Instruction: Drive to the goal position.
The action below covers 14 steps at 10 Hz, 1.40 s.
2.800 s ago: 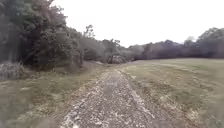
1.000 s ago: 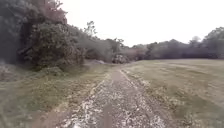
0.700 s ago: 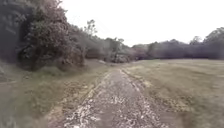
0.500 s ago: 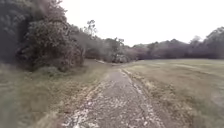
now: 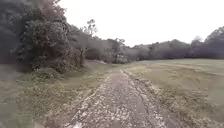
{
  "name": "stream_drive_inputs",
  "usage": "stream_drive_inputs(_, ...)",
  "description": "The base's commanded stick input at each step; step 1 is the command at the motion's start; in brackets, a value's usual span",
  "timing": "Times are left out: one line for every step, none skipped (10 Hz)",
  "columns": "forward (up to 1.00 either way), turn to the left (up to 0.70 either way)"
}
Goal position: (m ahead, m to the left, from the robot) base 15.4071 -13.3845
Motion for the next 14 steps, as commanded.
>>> stream_drive_inputs(0.6, 0.0)
stream_drive_inputs(0.6, 0.0)
stream_drive_inputs(0.6, 0.0)
stream_drive_inputs(0.6, 0.0)
stream_drive_inputs(0.6, 0.0)
stream_drive_inputs(0.6, 0.0)
stream_drive_inputs(0.6, 0.0)
stream_drive_inputs(0.6, 0.0)
stream_drive_inputs(0.6, 0.0)
stream_drive_inputs(0.6, -0.04)
stream_drive_inputs(0.6, -0.07)
stream_drive_inputs(0.6, -0.09)
stream_drive_inputs(0.6, -0.15)
stream_drive_inputs(0.6, -0.15)
